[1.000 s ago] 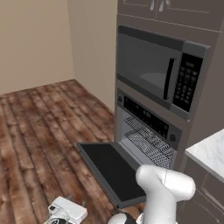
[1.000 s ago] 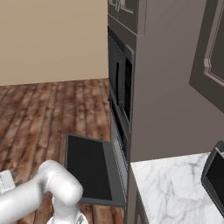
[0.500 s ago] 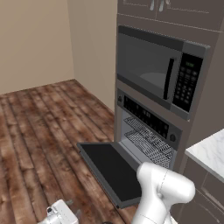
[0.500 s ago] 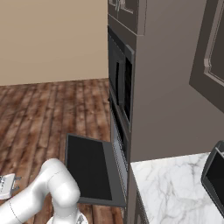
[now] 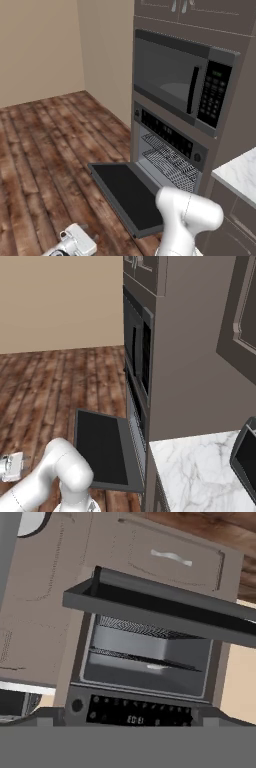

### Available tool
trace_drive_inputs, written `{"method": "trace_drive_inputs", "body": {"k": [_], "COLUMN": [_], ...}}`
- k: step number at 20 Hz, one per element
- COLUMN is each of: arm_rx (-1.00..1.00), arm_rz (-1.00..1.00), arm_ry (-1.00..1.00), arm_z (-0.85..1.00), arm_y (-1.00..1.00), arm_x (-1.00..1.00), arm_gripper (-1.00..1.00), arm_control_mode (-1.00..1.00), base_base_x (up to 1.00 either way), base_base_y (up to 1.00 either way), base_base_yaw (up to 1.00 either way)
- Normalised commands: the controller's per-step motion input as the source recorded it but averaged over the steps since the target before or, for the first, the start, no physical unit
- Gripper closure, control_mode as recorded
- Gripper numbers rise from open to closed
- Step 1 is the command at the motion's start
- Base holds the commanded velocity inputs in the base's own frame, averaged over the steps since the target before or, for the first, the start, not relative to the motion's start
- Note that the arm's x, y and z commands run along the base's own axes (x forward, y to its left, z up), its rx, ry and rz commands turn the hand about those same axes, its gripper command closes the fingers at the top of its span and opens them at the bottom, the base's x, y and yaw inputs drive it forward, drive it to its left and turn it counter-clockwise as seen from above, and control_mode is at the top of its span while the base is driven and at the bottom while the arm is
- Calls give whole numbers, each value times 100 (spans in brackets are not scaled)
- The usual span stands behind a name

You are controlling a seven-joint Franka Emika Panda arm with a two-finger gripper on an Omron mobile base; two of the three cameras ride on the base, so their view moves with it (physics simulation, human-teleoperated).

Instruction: Place the fish on the top rack of the oven, and slide the tray back inside. Close the oven door.

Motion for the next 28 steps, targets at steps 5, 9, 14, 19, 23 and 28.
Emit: {"method": "trace_drive_inputs", "body": {"k": [5,9,14,19,23,28], "arm_rx": [10,4,3,1,0,0], "arm_rz": [18,12,3,-6,-22,-30], "arm_ry": [0,1,-7,-9,0,-3], "arm_z": [-39,-38,-33,-45,-59,-57], "arm_y": [-34,-21,-6,3,19,29], "arm_x": [38,46,53,51,40,39], "arm_gripper": [-100,-100,-100,-100,-100,-100], "arm_control_mode": [-100,-100,-100,-100,-100,-100], "base_base_x": [0,0,0,0,0,0], "base_base_y": [0,0,0,0,0,0], "base_base_yaw": [0,0,0,0,0,0]}}
